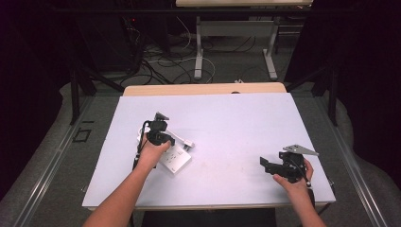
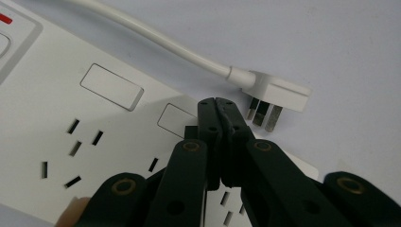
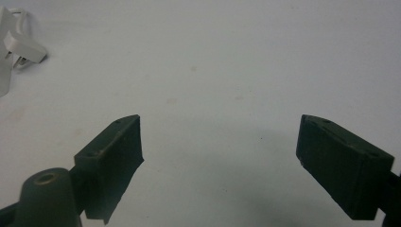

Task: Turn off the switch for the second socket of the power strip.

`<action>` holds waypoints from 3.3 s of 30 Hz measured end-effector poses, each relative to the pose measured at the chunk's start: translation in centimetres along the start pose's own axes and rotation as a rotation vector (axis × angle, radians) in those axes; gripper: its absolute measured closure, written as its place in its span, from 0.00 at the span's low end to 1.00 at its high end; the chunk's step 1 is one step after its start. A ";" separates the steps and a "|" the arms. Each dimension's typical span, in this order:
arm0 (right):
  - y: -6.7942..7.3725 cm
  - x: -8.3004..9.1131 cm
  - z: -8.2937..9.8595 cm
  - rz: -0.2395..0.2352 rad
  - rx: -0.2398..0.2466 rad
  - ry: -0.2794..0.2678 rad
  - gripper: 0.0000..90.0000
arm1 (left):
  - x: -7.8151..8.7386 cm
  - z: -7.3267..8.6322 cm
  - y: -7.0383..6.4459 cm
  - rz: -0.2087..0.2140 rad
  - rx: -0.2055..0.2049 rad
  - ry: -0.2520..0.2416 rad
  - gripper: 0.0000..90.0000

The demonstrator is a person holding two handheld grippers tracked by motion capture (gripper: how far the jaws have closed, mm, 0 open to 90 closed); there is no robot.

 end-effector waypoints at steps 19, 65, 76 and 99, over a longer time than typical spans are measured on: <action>0.0 -0.1 0.0 0.003 -0.015 -0.002 0.16 | -0.2 0.1 0.0 -0.010 -0.022 -0.007 0.99; 0.0 -0.1 0.1 -0.013 -0.015 0.006 0.16 | -0.4 0.4 0.3 -0.022 -0.049 -0.025 1.00; -0.1 -0.1 0.0 -0.013 -0.012 0.003 0.16 | -0.4 0.4 0.2 -0.026 -0.041 -0.038 0.98; 0.1 -0.2 0.0 -0.013 -0.015 0.005 0.16 | 0.1 0.4 0.3 -0.010 -0.039 -0.032 0.89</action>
Point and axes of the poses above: each handheld gripper's, and its own axes: x roughly backward along the jaws, z roughly out of its underside, y roughly to its left, the point moved 7 cm from there along -x, roughly forward along the jaws, and after that the axes turned 7 degrees about x, right-handed, at the moved point
